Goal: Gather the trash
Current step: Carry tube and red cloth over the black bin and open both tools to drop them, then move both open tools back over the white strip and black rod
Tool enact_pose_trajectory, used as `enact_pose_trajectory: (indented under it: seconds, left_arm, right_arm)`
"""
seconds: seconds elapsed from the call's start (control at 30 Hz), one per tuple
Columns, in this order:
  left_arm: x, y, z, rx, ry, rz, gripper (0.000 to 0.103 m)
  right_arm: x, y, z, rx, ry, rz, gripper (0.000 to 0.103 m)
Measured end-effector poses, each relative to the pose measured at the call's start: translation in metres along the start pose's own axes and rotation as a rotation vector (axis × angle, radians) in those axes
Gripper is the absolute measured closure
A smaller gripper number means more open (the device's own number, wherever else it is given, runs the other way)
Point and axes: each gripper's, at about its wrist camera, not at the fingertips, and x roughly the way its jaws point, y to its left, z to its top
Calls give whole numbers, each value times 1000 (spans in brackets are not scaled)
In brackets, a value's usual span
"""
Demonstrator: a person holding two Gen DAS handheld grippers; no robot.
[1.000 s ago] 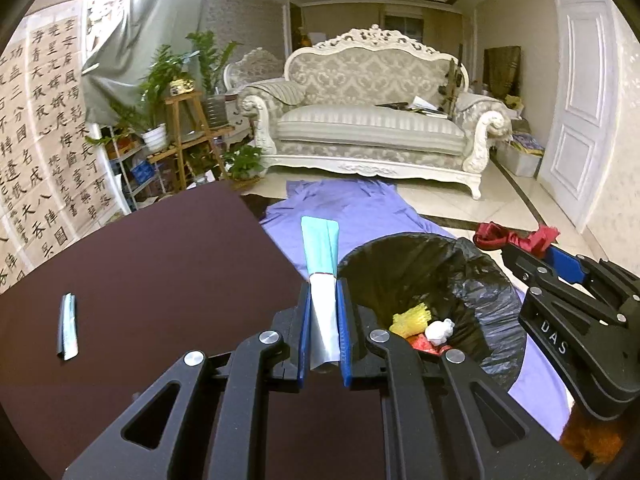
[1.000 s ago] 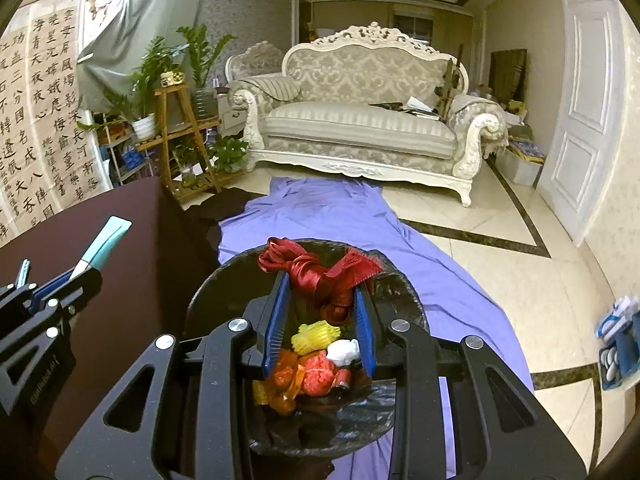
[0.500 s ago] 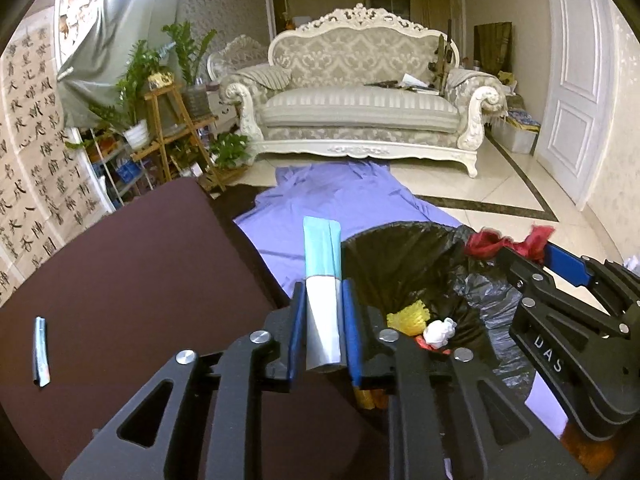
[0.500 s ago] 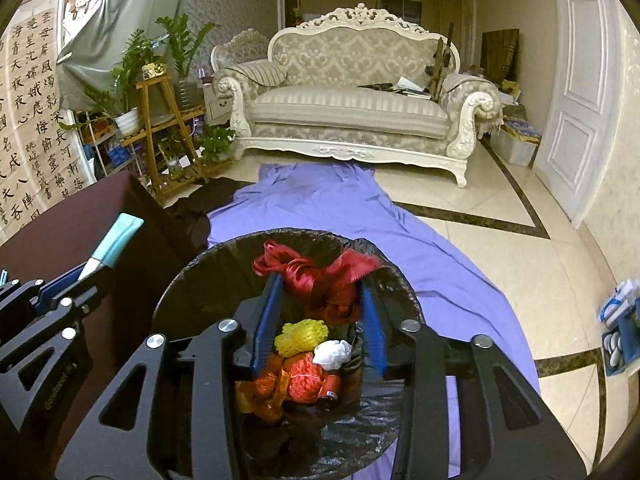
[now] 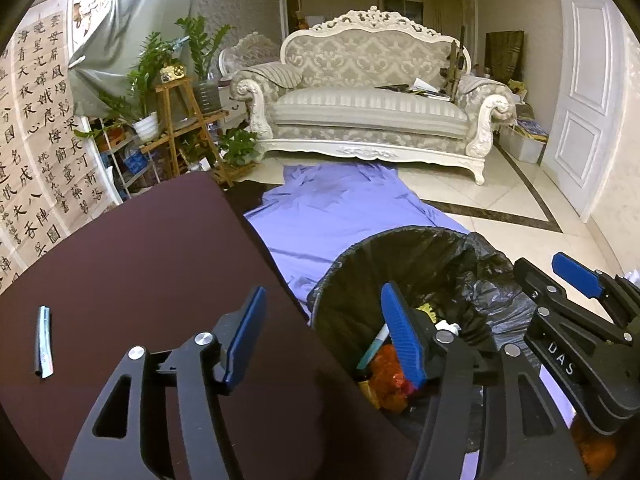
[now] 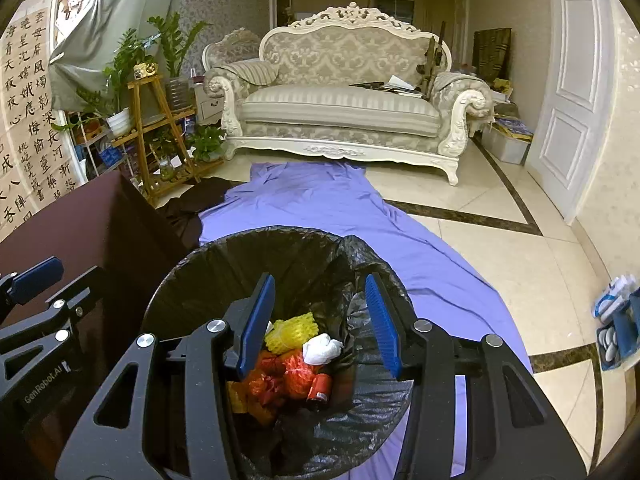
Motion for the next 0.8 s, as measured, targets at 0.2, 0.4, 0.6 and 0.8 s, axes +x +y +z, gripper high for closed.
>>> enact_pose_trajectory:
  seconds: [0.2,0.4,0.6,0.8]
  left_arm:
    - [-27,20,-13,3,-22,44,35]
    - [-58,58,-36,-49,-16,104,33]
    - [-84,95,-64,-90,10,181,33]
    - [-99,125,-96,-133,60,241,33]
  right_arm:
    - [-22,13,-8,-12,-1,50,57]
    - [-49,40,-24,-61,4,120,56]
    - [-72,72,-40,-122,18,193,56]
    - [-86,98,-52,-164,30,237,56]
